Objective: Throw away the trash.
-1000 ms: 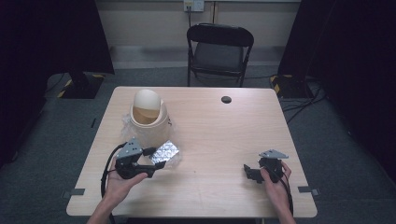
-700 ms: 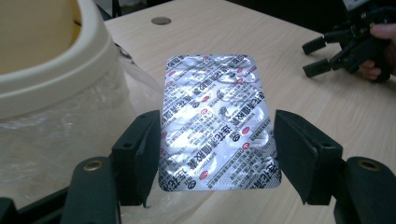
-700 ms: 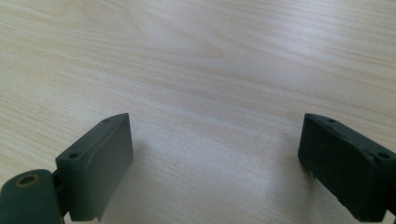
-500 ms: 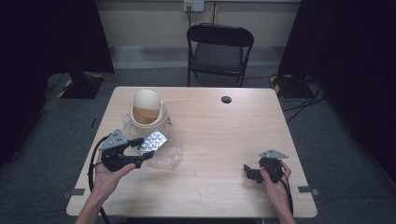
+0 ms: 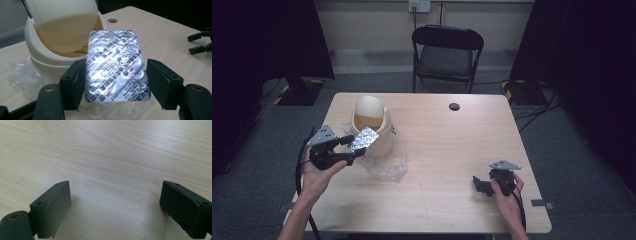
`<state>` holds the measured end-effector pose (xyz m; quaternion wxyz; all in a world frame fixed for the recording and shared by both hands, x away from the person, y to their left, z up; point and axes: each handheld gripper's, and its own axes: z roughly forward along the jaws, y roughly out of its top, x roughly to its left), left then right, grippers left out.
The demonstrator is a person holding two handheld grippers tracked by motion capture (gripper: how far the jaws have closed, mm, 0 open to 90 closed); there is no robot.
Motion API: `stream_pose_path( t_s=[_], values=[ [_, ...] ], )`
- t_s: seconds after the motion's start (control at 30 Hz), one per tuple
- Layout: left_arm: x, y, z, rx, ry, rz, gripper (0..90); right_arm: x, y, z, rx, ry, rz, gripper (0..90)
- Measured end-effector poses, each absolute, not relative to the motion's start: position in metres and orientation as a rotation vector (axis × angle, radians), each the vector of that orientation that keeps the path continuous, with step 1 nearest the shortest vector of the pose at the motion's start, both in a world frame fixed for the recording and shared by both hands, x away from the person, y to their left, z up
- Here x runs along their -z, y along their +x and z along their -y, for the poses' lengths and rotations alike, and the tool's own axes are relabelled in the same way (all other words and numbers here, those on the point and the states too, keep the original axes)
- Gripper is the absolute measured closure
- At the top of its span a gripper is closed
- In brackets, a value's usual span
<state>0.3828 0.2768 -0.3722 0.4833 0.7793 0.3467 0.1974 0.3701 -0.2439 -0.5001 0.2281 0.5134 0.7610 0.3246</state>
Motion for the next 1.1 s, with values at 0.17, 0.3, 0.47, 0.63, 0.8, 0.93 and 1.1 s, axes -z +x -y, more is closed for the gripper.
stream_pose_path(
  t_s=[0.17, 0.3, 0.47, 0.63, 0.8, 0.93, 1.1],
  values=[
    [0.370, 0.391, -0.278, -0.496, 1.892, -0.860, 34.0, 0.500, 0.370, 0.244, -0.894, 1.414, -2.095, 9.4],
    [0.370, 0.395, -0.277, -0.505, 1.903, -0.873, 34.0, 0.500, 0.370, 0.244, -0.894, 1.414, -2.095, 9.4],
    [0.369, 0.403, -0.278, -0.506, 1.891, -0.893, 34.0, 0.500, 0.370, 0.244, -0.894, 1.413, -2.096, 9.4],
    [0.365, 0.408, -0.279, -0.507, 1.872, -0.894, 34.0, 0.500, 0.370, 0.244, -0.894, 1.414, -2.096, 9.4],
    [0.363, 0.414, -0.278, -0.499, 1.846, -0.913, 34.1, 0.500, 0.370, 0.244, -0.894, 1.413, -2.096, 9.4],
    [0.362, 0.420, -0.277, -0.485, 1.840, -0.913, 34.8, 0.500, 0.370, 0.244, -0.894, 1.414, -2.096, 9.4],
    [0.360, 0.424, -0.278, -0.471, 1.818, -0.914, 35.0, 0.500, 0.370, 0.244, -0.894, 1.414, -2.096, 9.4]
  ],
)
